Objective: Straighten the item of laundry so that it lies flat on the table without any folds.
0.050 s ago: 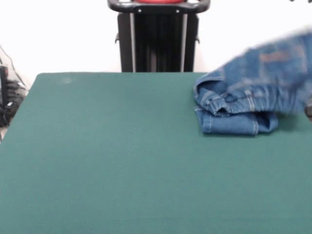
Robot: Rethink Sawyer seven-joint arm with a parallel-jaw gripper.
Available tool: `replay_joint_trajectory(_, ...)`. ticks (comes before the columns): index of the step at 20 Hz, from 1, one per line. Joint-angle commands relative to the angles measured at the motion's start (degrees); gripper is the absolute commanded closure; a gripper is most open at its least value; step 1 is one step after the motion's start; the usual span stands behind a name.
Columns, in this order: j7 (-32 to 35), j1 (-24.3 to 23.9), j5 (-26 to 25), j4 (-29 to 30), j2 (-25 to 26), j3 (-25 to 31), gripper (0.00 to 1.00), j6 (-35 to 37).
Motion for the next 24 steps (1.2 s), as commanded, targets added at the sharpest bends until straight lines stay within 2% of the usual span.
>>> replay_joint_trajectory(1,5.1,-2.0,3.3,5.9,0.6,6.2,0.00,-2.0)
replay_joint_trajectory(2,6.3,-1.7,3.0,5.5,0.5,5.6,0.00,-2.2)
replay_joint_trajectory(4,12.2,0.5,-2.3,0.1,2.0,0.0,0.00,-1.3)
replay_joint_trajectory(6,17.1,3.0,-4.3,-4.4,4.1,-5.1,0.00,-2.4)
replay_joint_trajectory(10,15.0,0.2,-4.6,-7.4,3.0,-5.2,0.00,2.6)
replay_joint_trajectory(11,16.7,1.4,-5.8,-9.0,2.7,-6.9,0.00,3.9)
replay_joint_trajectory(14,19.2,4.4,-9.5,-14.5,8.5,-13.7,0.00,0.6)
replay_joint_trajectory(19,18.0,3.5,-7.6,-14.0,16.8,-12.8,0.00,-12.3)
replay_joint_trajectory(24,15.7,0.6,-5.3,-12.4,19.5,-8.9,0.00,-19.7)
